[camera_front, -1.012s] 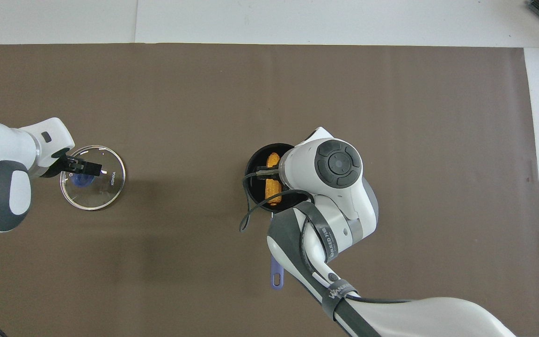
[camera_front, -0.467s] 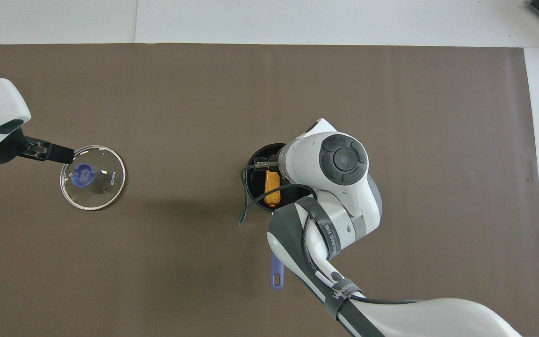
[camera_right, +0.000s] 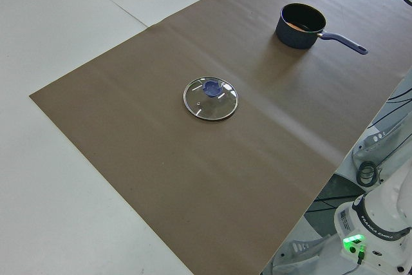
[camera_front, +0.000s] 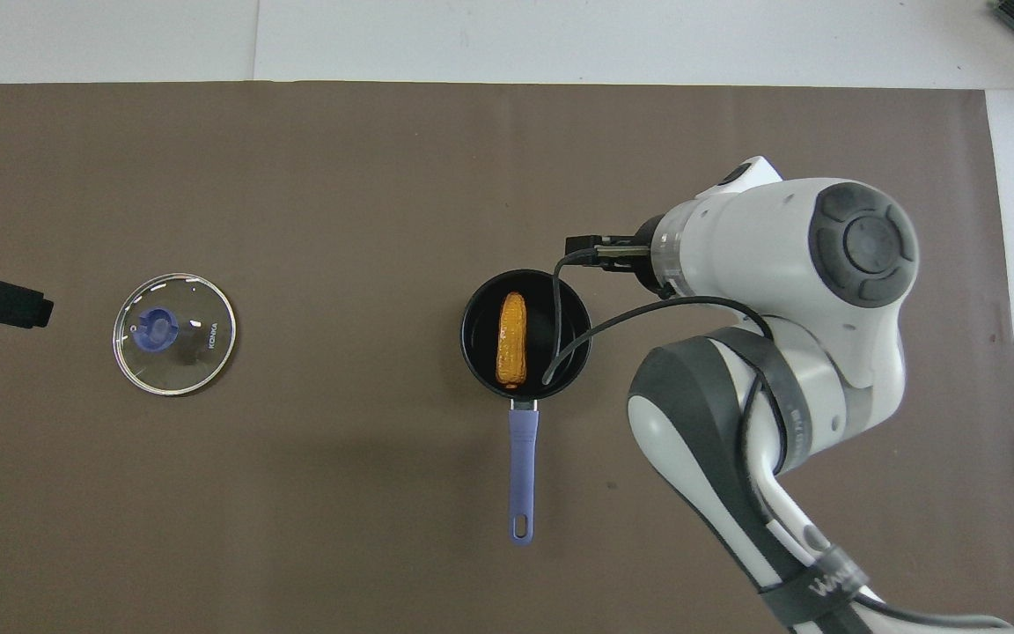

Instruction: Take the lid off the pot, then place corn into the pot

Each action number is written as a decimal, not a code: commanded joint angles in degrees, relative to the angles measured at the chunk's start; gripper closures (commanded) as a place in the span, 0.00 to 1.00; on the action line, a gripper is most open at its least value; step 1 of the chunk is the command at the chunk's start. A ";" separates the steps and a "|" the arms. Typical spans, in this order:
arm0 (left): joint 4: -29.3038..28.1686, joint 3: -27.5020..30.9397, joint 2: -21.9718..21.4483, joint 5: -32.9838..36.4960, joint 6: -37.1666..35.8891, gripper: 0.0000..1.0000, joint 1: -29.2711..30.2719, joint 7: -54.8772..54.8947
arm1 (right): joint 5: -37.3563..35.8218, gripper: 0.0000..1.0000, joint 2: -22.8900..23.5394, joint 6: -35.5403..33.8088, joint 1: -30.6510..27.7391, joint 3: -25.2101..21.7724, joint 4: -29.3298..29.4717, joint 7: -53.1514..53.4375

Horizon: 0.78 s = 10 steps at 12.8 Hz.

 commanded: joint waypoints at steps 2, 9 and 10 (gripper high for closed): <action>6.39 0.68 1.53 0.83 -7.09 0.00 -1.11 -0.68 | -1.59 0.00 -6.61 -11.38 -5.67 0.48 -0.86 -1.98; 6.22 0.68 1.18 0.48 -10.09 0.00 -1.02 -0.77 | -2.65 0.00 -11.46 -24.84 -15.08 0.40 3.61 -10.05; 6.13 0.68 1.09 0.39 -10.09 0.00 -1.02 -0.86 | -2.65 0.00 -11.46 -25.81 -16.05 0.31 4.67 -11.20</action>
